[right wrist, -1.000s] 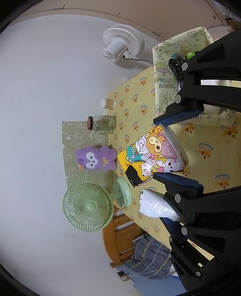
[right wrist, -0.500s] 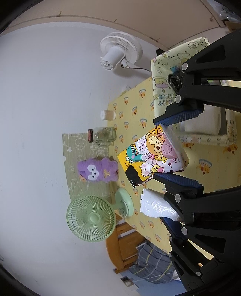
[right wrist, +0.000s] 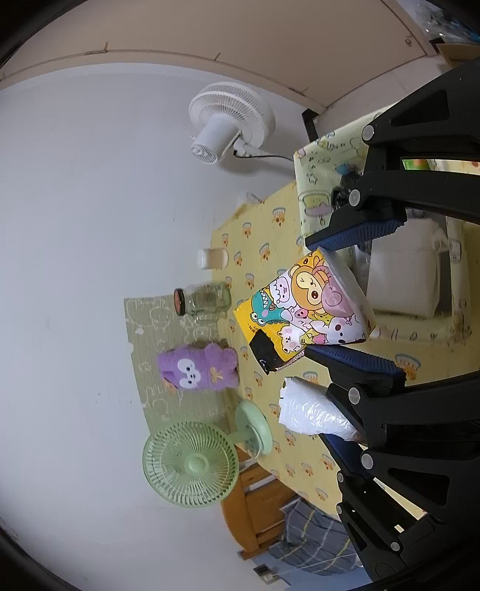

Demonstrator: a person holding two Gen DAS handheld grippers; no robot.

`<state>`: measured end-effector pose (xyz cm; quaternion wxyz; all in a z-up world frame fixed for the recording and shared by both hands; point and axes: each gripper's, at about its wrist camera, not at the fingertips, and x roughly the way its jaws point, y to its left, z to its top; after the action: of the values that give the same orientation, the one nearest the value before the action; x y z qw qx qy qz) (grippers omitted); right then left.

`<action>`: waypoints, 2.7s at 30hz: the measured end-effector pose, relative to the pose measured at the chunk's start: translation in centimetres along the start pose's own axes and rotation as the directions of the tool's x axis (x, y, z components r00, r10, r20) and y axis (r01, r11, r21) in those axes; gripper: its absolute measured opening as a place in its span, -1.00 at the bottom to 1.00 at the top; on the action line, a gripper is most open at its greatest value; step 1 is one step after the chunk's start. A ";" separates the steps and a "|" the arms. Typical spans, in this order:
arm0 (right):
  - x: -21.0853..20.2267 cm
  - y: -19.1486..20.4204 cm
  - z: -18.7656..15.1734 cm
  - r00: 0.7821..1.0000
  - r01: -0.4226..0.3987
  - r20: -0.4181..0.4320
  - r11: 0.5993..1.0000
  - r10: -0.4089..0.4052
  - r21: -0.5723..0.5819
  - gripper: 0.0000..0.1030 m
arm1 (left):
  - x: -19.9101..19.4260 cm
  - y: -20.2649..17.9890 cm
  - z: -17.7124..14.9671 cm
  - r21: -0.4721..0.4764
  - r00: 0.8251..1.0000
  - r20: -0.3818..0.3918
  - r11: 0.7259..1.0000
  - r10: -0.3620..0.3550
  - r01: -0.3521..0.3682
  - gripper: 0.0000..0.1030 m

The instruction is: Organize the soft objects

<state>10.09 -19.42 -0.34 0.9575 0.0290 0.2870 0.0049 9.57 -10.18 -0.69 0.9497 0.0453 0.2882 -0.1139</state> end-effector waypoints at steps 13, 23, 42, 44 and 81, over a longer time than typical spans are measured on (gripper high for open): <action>0.6 -3.4 -0.3 0.999 0.043 -0.008 0.998 -0.043 0.044 0.06 | 2.0 -2.9 0.6 0.044 0.999 -0.022 0.998 -0.041 0.042 -0.57; 1.1 -6.2 -1.0 0.996 0.082 -0.025 0.993 -0.080 0.083 0.06 | 3.4 -5.4 0.2 0.075 0.995 -0.052 0.993 -0.085 0.089 -0.56; 2.9 -9.6 -2.8 0.987 0.144 -0.092 0.980 -0.133 0.137 0.06 | 6.2 -8.3 -0.9 0.114 0.984 -0.130 0.984 -0.123 0.138 0.31; 3.1 -9.5 -2.9 0.987 0.140 -0.095 0.980 -0.128 0.138 0.06 | 6.2 -8.2 -1.0 0.122 0.985 -0.129 0.984 -0.111 0.127 0.41; -0.1 -5.4 -2.9 0.988 0.142 -0.085 0.983 -0.132 0.118 0.63 | 1.8 -4.8 -1.4 0.095 0.991 -0.084 0.989 -0.108 0.116 0.77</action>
<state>8.35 -24.70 -3.05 0.9401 0.0681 0.3248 -0.0776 9.15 -14.97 -2.93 0.9262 0.0807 0.3214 -0.1796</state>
